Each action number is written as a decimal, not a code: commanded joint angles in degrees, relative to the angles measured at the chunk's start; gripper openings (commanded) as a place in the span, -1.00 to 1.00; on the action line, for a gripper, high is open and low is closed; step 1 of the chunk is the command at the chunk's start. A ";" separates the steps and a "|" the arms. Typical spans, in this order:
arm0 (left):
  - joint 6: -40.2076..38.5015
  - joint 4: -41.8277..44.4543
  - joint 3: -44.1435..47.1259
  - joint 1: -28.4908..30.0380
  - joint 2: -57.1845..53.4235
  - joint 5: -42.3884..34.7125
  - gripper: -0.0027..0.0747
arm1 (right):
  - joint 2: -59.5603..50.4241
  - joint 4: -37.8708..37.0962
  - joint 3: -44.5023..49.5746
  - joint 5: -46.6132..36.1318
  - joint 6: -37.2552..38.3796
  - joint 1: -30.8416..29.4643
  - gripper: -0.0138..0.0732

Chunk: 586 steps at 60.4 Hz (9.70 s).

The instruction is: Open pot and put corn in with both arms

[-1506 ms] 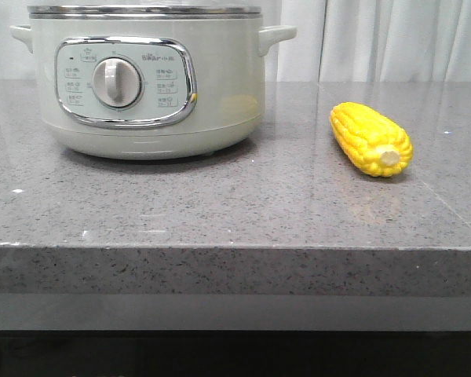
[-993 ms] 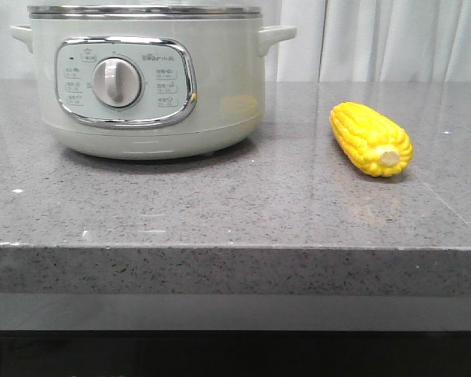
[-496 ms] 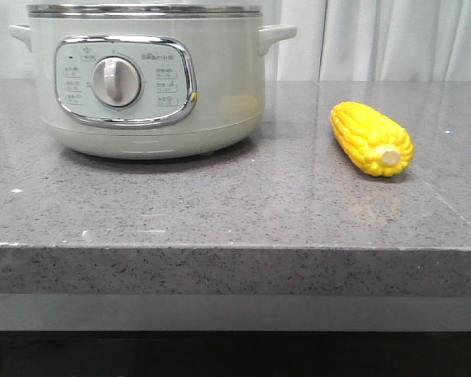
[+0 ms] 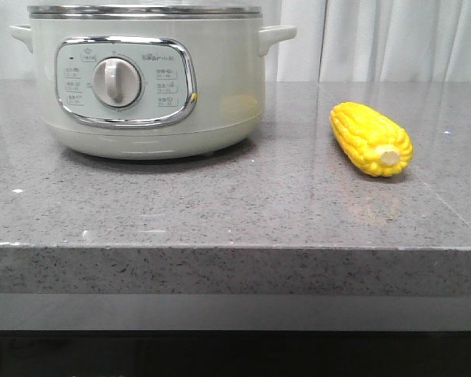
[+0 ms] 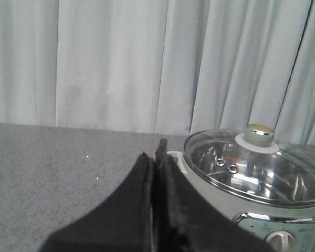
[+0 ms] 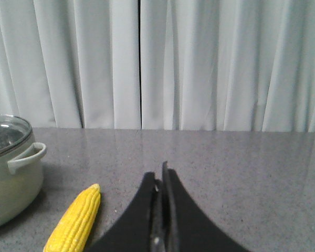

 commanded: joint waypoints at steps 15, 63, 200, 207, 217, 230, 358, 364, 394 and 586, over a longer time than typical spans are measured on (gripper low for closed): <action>0.09 -0.49 -5.44 0.09 11.60 3.24 -0.98 | 12.40 -0.48 -5.04 2.05 -0.15 -0.39 -0.84; 0.20 -0.72 -5.44 -1.58 22.91 -4.74 0.44 | 19.29 -0.48 -5.04 4.91 -0.15 -0.39 0.67; 0.20 -0.49 -47.21 -22.88 75.92 -15.32 -0.31 | 19.29 -0.48 -5.04 4.91 -0.15 -0.39 0.68; 0.20 -0.49 -49.32 -22.88 75.15 -14.16 -0.31 | 19.29 -0.48 -5.04 4.91 -0.15 -0.39 0.68; 0.20 -0.49 -52.55 -22.88 73.00 -13.17 -0.31 | 19.29 -0.48 -5.04 4.91 -0.15 -0.39 0.68; 0.20 -0.40 -54.68 -22.88 67.20 -9.19 -0.31 | 19.29 -0.48 -5.04 5.37 -0.10 -0.39 0.68; -0.74 3.38 -16.46 -5.11 19.52 2.52 -0.31 | 59.44 -0.77 -35.41 26.37 3.57 21.81 0.68; -0.74 3.38 -16.46 -5.11 19.52 2.52 -0.31 | 64.50 -1.98 -39.13 27.56 6.90 21.81 0.67; -0.74 3.38 -16.46 -5.11 19.52 2.52 -0.31 | 81.20 -3.10 -49.10 31.42 13.31 20.51 0.51; -0.74 3.38 -16.46 -5.11 19.52 2.52 -0.31 | 88.04 -4.66 -65.72 4.58 8.18 36.43 0.61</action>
